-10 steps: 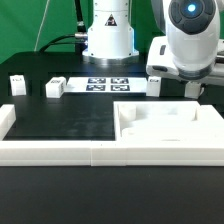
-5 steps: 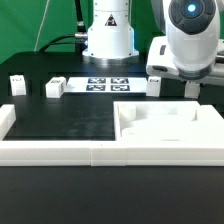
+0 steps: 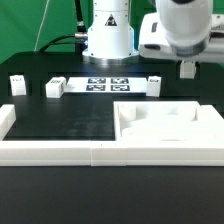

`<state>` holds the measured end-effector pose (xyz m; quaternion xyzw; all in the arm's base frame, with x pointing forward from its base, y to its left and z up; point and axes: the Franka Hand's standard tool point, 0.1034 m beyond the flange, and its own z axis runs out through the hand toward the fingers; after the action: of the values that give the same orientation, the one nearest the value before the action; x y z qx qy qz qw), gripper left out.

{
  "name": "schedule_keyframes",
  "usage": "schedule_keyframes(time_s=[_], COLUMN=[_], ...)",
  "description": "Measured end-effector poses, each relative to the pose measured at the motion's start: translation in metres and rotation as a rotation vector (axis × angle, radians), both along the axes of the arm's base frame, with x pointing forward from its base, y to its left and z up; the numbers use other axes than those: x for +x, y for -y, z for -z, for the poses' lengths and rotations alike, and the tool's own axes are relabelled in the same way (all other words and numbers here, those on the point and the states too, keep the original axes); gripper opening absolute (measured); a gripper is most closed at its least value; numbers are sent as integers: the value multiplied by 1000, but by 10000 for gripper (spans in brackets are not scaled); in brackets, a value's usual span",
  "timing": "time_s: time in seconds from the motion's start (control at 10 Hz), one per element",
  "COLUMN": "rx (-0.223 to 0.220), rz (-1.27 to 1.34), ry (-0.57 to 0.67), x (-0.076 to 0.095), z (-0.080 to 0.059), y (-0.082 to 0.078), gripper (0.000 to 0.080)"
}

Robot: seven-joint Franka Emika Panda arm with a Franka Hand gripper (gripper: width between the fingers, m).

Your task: Assemble one leg

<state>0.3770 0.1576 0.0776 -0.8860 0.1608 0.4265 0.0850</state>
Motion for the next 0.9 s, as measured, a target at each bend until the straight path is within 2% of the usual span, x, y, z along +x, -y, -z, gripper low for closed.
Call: schedule_keyframes(time_s=[0.1,0.4,0.6,0.7,0.8,0.9], rx=[-12,-24,-70,-90,-117,-133], rz=[5,11,7,-38,-85,-110], ry=[12,76,271,341,439,520], x=[3,9,17,26,39,44], z=[-11,-8,-7,-7,-14,-24], y=[0,-3,-4,4,10,14], gripper=[288,288,288,288,288,288])
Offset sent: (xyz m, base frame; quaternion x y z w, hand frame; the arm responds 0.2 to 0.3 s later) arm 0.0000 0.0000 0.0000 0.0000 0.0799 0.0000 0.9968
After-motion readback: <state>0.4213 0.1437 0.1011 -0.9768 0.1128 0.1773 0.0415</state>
